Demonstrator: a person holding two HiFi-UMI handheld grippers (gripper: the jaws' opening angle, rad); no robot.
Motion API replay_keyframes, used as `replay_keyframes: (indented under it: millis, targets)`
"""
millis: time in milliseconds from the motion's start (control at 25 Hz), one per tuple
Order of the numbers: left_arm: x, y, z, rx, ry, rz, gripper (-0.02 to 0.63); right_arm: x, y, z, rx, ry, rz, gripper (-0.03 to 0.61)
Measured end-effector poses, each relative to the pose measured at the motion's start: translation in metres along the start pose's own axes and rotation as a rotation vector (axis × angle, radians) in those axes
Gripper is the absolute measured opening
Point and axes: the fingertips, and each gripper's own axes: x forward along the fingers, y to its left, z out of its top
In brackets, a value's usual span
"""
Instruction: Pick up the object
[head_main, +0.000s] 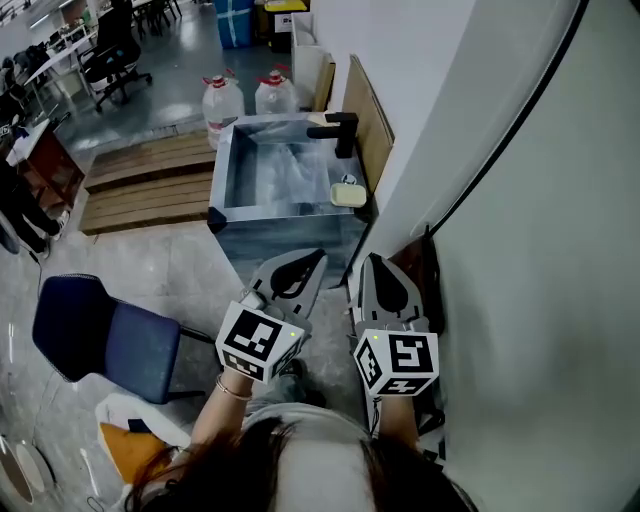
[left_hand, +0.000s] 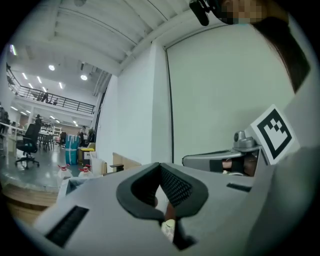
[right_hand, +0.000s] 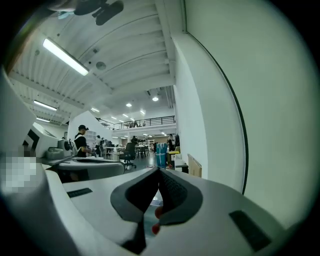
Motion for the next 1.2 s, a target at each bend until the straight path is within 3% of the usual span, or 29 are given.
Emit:
replay_keyframes:
  millis: [600,1200]
  targets:
    - [0.030,0.054,-0.006,-0.018,-0.004,-0.077,0.008,0.060,0.002,-0.004,-0.004,0.020,-0.070,0.025]
    - [0.078,0.083,-0.013,-0.031,0.003,-0.100,0.008,0.116,-0.025,-0.018,0.002,0.091,-0.065,0.026]
